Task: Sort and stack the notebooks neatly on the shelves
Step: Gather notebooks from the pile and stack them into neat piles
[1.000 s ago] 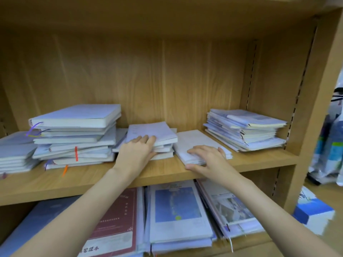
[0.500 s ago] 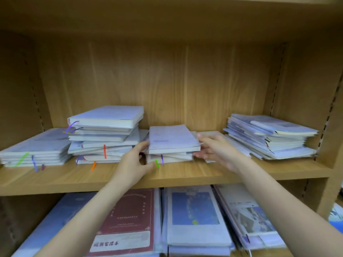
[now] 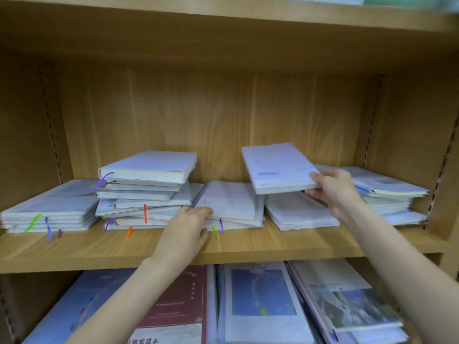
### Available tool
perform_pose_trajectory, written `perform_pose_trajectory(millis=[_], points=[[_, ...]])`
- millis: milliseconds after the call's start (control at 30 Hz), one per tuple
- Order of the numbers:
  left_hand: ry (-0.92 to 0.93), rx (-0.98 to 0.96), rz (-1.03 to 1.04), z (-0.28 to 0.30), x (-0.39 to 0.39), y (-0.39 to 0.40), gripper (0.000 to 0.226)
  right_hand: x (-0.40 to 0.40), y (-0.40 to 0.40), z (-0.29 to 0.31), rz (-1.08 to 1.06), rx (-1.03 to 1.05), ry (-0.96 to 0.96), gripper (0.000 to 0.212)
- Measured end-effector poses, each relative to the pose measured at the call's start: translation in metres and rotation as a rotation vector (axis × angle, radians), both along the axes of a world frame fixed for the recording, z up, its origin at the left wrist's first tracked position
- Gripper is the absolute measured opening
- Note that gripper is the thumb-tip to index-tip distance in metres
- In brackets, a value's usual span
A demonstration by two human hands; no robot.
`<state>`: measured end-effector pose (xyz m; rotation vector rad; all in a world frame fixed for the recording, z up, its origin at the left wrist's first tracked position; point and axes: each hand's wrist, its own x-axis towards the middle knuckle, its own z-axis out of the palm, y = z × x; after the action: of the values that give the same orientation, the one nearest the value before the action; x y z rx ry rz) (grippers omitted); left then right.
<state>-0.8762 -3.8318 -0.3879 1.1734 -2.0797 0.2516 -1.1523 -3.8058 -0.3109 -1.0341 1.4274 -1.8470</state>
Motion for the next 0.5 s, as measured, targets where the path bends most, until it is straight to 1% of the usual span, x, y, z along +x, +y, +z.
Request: perform_pose_trajectory(millis=[67,133,233,333,433,467,500], points=[[-0.013,-0.023,0.000,-0.001,-0.005,-0.002,0.041,-0.022,0.006,0.000,-0.043,0.014,0.035,0.015],[-0.026,-0.021,0.020,-0.001,-0.008,-0.004,0.041,-0.035,0.006,-0.009,-0.090,0.116,0.168,0.021],[-0.047,-0.053,-0.003,-0.004,-0.005,-0.006,0.044,-0.040,-0.002,-0.023,-0.220,0.318,0.571,0.033],[-0.075,-0.089,-0.030,-0.007,0.000,-0.007,0.052,-0.036,-0.001,-0.030,-0.332,0.383,0.938,0.029],[-0.078,-0.115,-0.061,-0.009,0.002,-0.003,0.060,-0.025,0.010,-0.037,-0.438,0.523,1.310,0.027],[-0.066,-0.119,-0.066,-0.010,0.002,-0.004,0.061,-0.021,0.014,-0.038,-0.484,0.539,1.422,0.029],[-0.050,-0.129,-0.069,-0.011,0.001,-0.004,0.061,-0.016,0.017,-0.039,-0.500,0.510,1.498,0.031]])
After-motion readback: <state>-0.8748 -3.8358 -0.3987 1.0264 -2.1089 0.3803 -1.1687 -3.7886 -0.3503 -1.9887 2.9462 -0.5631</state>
